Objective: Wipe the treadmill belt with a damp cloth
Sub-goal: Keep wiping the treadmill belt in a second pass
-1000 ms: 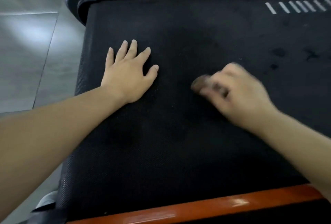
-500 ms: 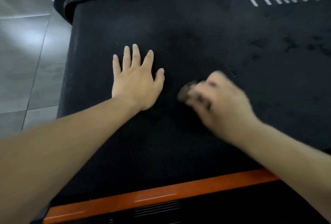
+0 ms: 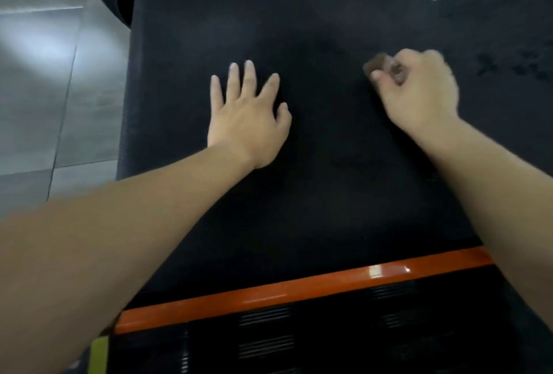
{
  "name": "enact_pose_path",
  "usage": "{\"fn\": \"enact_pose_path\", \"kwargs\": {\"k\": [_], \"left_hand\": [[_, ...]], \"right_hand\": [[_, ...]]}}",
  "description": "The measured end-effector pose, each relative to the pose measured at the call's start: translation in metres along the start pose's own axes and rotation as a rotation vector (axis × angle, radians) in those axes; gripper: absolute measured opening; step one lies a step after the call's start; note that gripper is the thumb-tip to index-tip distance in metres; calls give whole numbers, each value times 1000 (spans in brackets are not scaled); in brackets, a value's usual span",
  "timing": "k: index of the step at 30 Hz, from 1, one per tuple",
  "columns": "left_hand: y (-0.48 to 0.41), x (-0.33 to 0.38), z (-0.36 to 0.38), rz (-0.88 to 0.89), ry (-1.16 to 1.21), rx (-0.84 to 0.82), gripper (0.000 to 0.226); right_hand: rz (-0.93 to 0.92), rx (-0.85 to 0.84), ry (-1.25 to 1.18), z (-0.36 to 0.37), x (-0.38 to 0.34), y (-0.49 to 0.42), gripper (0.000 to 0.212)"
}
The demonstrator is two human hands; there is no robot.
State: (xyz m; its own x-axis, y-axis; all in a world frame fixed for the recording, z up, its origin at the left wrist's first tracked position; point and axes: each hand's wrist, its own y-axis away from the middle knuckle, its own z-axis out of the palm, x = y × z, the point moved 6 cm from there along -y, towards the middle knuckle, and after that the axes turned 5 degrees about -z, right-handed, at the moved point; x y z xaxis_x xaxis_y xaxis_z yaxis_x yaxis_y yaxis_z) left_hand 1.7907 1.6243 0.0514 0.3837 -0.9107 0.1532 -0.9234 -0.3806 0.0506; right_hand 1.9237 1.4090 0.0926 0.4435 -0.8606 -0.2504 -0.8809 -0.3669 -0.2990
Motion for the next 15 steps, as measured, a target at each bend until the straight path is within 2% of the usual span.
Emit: {"fn": "enact_pose_path", "kwargs": {"k": [1,2,5,6,8,10,11,12,15], "left_hand": [[0,0,-1,31,5,9,62],[0,2,0,58,12,12,61],[-1,4,2,86,23,6,62],[0,3,3,84,26,-1,63],[0,3,4,82,24,-18,64],[1,5,2,96,25,-27,65],[3,5,0,103,28,-28,66],[4,4,-1,105,31,-33,66],[10,6,-1,71,37,-74,67]], "right_hand": [[44,26,2,1,1,-3,30],[3,26,15,3,-11,3,29],[-319,-113,-70,13,-55,39,26],[-358,-151,-72,12,-55,38,26],[-231,-107,1,10,-28,9,27],[78,-18,31,1,9,-16,31],[160,17,16,0,12,-13,31],[137,22,19,1,2,-5,30],[-198,-159,-68,14,-45,22,26]]}}
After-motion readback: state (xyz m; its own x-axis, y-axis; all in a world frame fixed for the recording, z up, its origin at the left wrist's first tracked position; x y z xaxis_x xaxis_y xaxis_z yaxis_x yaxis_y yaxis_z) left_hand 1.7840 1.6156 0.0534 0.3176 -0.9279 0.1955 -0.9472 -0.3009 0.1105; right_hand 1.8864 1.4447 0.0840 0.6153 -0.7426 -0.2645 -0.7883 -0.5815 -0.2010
